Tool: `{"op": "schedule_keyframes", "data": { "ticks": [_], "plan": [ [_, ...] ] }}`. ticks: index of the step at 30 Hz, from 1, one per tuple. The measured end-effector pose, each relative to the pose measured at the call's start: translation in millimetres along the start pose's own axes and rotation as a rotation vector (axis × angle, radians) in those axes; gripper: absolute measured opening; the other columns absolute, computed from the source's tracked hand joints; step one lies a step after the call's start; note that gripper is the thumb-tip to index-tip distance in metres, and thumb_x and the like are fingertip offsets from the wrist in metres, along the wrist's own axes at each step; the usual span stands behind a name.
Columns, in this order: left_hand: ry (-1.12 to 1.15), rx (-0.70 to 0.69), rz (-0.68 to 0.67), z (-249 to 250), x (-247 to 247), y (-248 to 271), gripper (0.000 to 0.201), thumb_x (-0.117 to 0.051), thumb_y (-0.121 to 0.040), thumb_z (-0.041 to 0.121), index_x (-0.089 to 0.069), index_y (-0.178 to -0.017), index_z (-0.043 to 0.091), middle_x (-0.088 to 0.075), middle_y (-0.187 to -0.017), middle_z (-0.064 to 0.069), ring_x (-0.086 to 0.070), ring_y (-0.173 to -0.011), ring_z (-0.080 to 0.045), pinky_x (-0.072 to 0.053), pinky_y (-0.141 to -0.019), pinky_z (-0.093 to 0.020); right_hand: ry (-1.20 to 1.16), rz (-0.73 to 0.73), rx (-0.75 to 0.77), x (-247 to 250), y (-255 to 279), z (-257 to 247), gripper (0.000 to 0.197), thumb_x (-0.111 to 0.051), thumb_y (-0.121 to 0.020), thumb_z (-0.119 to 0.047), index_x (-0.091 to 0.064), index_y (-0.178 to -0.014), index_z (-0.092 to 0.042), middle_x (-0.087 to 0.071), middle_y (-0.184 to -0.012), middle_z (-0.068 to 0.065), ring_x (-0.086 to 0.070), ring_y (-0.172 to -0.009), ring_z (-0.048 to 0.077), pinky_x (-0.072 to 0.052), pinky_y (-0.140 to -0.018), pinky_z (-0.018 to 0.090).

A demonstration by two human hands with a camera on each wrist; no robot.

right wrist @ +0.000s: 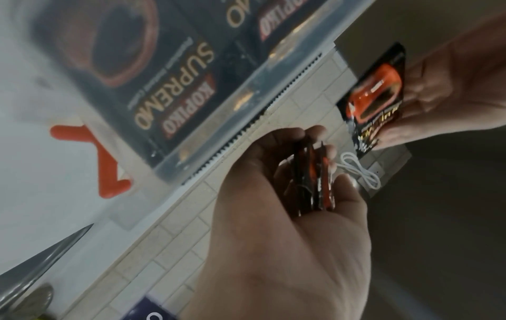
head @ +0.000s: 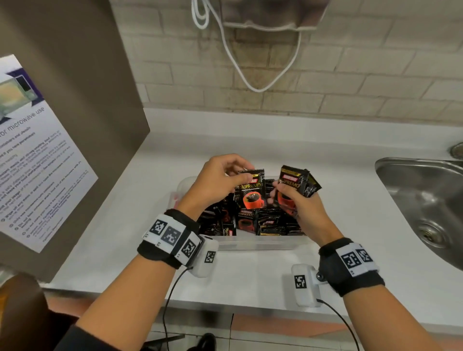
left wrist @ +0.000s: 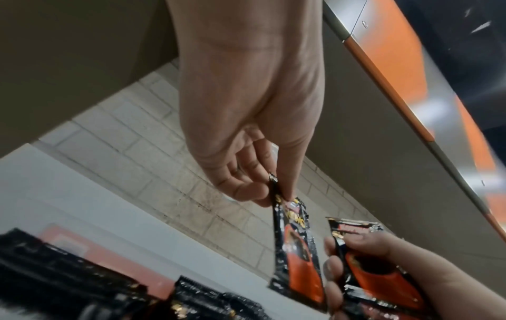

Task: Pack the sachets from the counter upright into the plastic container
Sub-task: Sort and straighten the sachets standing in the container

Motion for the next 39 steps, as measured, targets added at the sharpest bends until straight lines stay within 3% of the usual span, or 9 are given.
{"op": "schedule_keyframes", "data": {
  "ticks": [4,8,10,14,18,21,27,33,39],
  "plan": [
    [-0.124,0.06,0.013,-16,-1,2,0.012,-0.079,-0.085,0.016,-0.073,-0.088,0.025,-0.07,-0.087,0.005,-0.06,-0.075,-0.008,-0.055,-0.072,-0.029,0.041,0.092,0.043,12,4,3,0.01,-0.066,-0.094,-0.006,-0.073,-0.098,-0.01,-0.073,-0.086,0.01,-0.071,-0.083,0.023,-0.06,-0.086,0.035],
    [-0.255,0.086,-0.06,-29,-15,6,0.016,-0.079,-0.085,0.015,-0.068,-0.085,0.028,-0.065,-0.082,0.014,-0.055,-0.066,0.003,-0.042,-0.066,-0.011,0.113,0.155,0.07,20,8,13,0.012,-0.073,-0.09,-0.011,-0.079,-0.091,-0.02,-0.077,-0.09,0.01,-0.074,-0.088,0.021,-0.06,-0.086,0.033],
    [-0.314,0.099,-0.101,-33,-22,7,0.017,-0.078,-0.086,0.013,-0.067,-0.085,0.025,-0.063,-0.082,0.015,-0.054,-0.067,0.003,-0.037,-0.062,-0.008,0.13,0.168,0.085,21,9,17,0.008,-0.077,-0.086,-0.016,-0.08,-0.091,-0.021,-0.077,-0.091,0.011,-0.073,-0.09,0.023,-0.06,-0.087,0.036],
    [-0.431,0.124,-0.151,-37,-33,7,0.018,-0.076,-0.085,0.007,-0.063,-0.084,0.019,-0.057,-0.082,0.01,-0.051,-0.072,-0.001,-0.04,-0.064,-0.018,0.164,0.224,0.123,23,10,19,0.026,-0.082,-0.071,-0.034,-0.079,-0.091,-0.016,-0.077,-0.092,0.012,-0.074,-0.092,0.025,-0.06,-0.081,0.033],
    [-0.583,0.125,-0.15,-41,-47,11,0.02,-0.072,-0.084,0.0,-0.059,-0.082,0.016,-0.058,-0.093,0.0,-0.056,-0.083,-0.016,-0.051,-0.077,-0.033,0.23,0.253,0.16,26,10,24,0.027,-0.082,-0.08,-0.024,-0.076,-0.098,-0.006,-0.077,-0.094,0.009,-0.074,-0.089,0.019,-0.06,-0.082,0.031],
    [-0.673,0.144,-0.14,-47,-56,14,0.022,-0.068,-0.086,0.0,-0.052,-0.085,0.015,-0.054,-0.106,-0.007,-0.055,-0.094,-0.026,-0.049,-0.081,-0.036,0.263,0.247,0.161,26,9,27,0.026,-0.083,-0.081,-0.021,-0.075,-0.101,-0.008,-0.077,-0.095,0.006,-0.074,-0.088,0.017,-0.06,-0.08,0.031],
    [-0.762,0.099,-0.076,-48,-56,14,0.029,-0.072,-0.084,0.007,-0.047,-0.096,0.017,-0.052,-0.105,-0.002,-0.051,-0.097,-0.022,-0.051,-0.079,-0.04,0.222,0.175,0.16,32,10,27,0.032,-0.087,-0.078,-0.025,-0.075,-0.106,-0.016,-0.078,-0.1,0.004,-0.075,-0.096,0.022,-0.061,-0.084,0.039],
    [-0.681,-0.02,-0.063,-35,-51,7,0.03,-0.075,-0.085,0.021,-0.051,-0.102,0.021,-0.049,-0.102,0.0,-0.046,-0.098,-0.019,-0.046,-0.081,-0.035,0.158,0.224,0.086,37,6,31,0.058,-0.093,-0.068,-0.036,-0.071,-0.114,-0.009,-0.076,-0.105,0.009,-0.074,-0.1,0.027,-0.059,-0.089,0.052],
    [-0.171,-0.044,-0.104,-7,-53,2,0.019,-0.069,-0.093,0.03,-0.062,-0.11,0.027,-0.065,-0.091,0.004,-0.061,-0.078,-0.012,-0.049,-0.068,-0.012,0.161,0.175,0.138,32,9,24,0.047,-0.091,-0.074,-0.03,-0.073,-0.113,-0.013,-0.076,-0.105,0.009,-0.074,-0.1,0.028,-0.059,-0.088,0.054]
  ]
}}
Point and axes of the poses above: each hand's wrist, its own y-axis away from the middle knuckle, its own x-axis out of the back of the hand, z = x × y, the point moved 2 cm from there along -y, towards the middle knuckle
